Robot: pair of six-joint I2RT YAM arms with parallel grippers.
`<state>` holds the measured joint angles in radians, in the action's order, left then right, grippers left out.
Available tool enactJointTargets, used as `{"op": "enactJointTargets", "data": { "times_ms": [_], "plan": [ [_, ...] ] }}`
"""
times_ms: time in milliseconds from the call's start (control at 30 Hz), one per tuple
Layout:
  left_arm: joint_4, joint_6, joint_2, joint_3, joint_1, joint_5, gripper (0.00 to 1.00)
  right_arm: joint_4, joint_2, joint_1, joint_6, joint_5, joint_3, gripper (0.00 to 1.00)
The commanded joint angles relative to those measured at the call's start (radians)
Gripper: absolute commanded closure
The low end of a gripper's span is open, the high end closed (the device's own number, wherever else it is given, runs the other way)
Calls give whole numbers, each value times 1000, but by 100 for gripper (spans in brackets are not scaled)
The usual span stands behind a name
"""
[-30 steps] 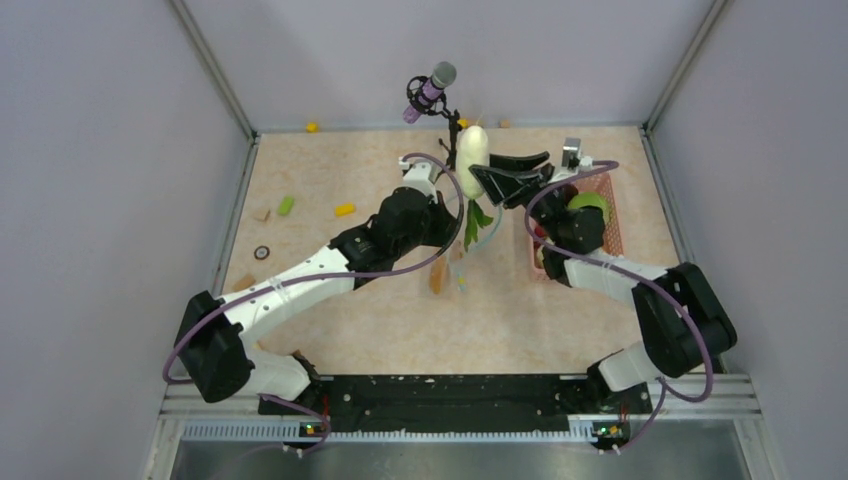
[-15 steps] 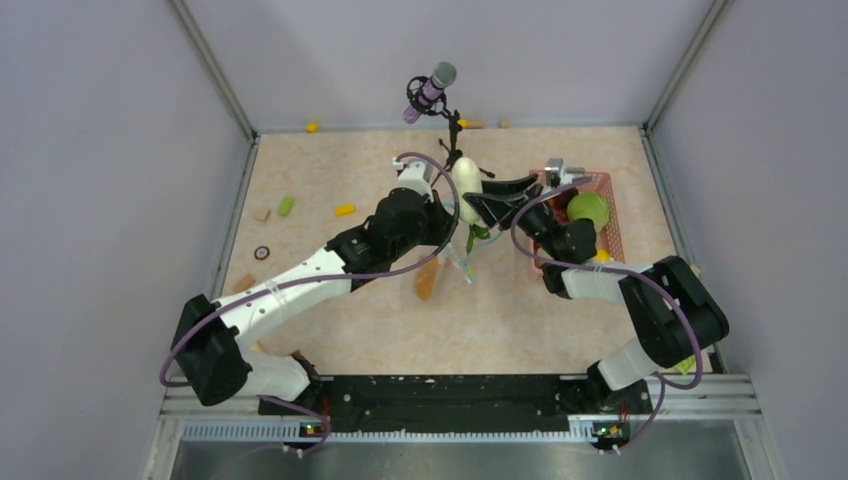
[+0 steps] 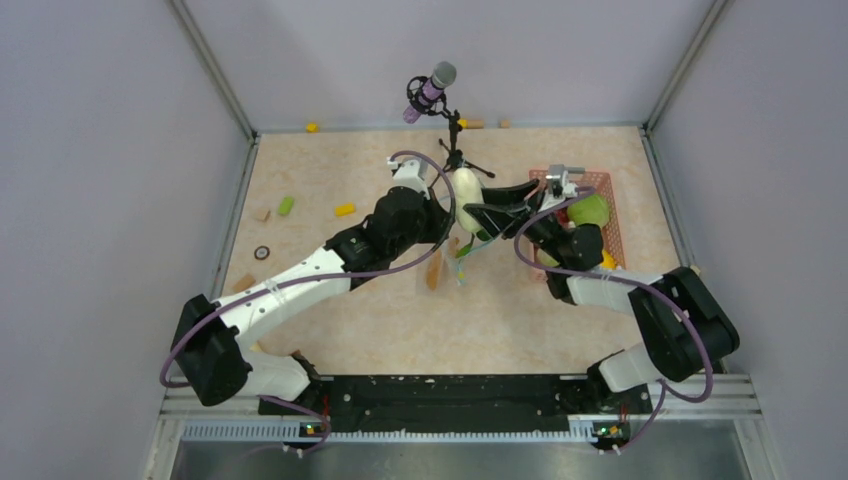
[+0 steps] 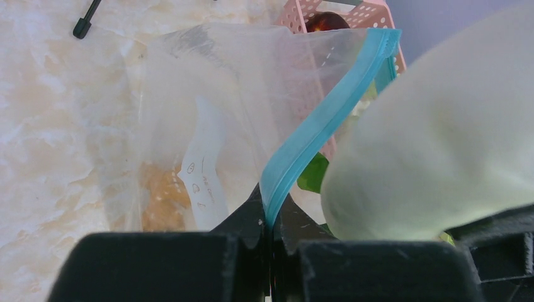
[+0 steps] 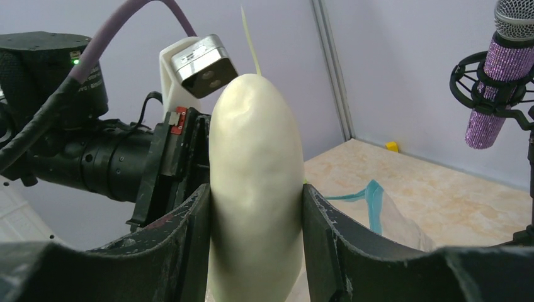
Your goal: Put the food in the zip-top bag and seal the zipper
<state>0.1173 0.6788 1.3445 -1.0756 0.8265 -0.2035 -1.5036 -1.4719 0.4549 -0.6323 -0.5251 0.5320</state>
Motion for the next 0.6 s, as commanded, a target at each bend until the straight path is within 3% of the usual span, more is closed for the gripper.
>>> {"op": "enactJointTargets", "data": {
  "times_ms": [0,367,567],
  "plan": [
    [-34,11,-7,-11,-5,-20,100,-214,66,13,39,-20,-27,81],
    [-31,10,-12,-10,-7,3,100,-105,78,13,158,31,-71,77],
    [-40,9,-13,-5,-8,19,100,-39,93,14,239,96,-95,67]
  ]
}}
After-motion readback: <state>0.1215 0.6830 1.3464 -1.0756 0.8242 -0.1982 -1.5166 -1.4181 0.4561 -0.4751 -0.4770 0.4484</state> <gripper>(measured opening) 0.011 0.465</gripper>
